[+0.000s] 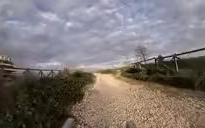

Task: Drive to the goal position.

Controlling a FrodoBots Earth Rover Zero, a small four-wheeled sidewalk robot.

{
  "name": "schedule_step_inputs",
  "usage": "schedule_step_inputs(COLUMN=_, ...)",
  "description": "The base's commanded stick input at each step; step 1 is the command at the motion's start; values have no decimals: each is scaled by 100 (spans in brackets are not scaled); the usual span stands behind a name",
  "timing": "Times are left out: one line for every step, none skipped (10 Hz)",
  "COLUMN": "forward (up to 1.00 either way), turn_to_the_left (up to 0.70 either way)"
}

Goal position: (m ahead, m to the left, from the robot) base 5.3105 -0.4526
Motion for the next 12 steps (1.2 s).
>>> schedule_step_inputs(forward=50, turn_to_the_left=0)
schedule_step_inputs(forward=50, turn_to_the_left=0)
schedule_step_inputs(forward=50, turn_to_the_left=0)
schedule_step_inputs(forward=50, turn_to_the_left=0)
schedule_step_inputs(forward=50, turn_to_the_left=0)
schedule_step_inputs(forward=50, turn_to_the_left=0)
schedule_step_inputs(forward=50, turn_to_the_left=0)
schedule_step_inputs(forward=50, turn_to_the_left=0)
schedule_step_inputs(forward=50, turn_to_the_left=0)
schedule_step_inputs(forward=50, turn_to_the_left=0)
schedule_step_inputs(forward=50, turn_to_the_left=0)
schedule_step_inputs(forward=50, turn_to_the_left=0)
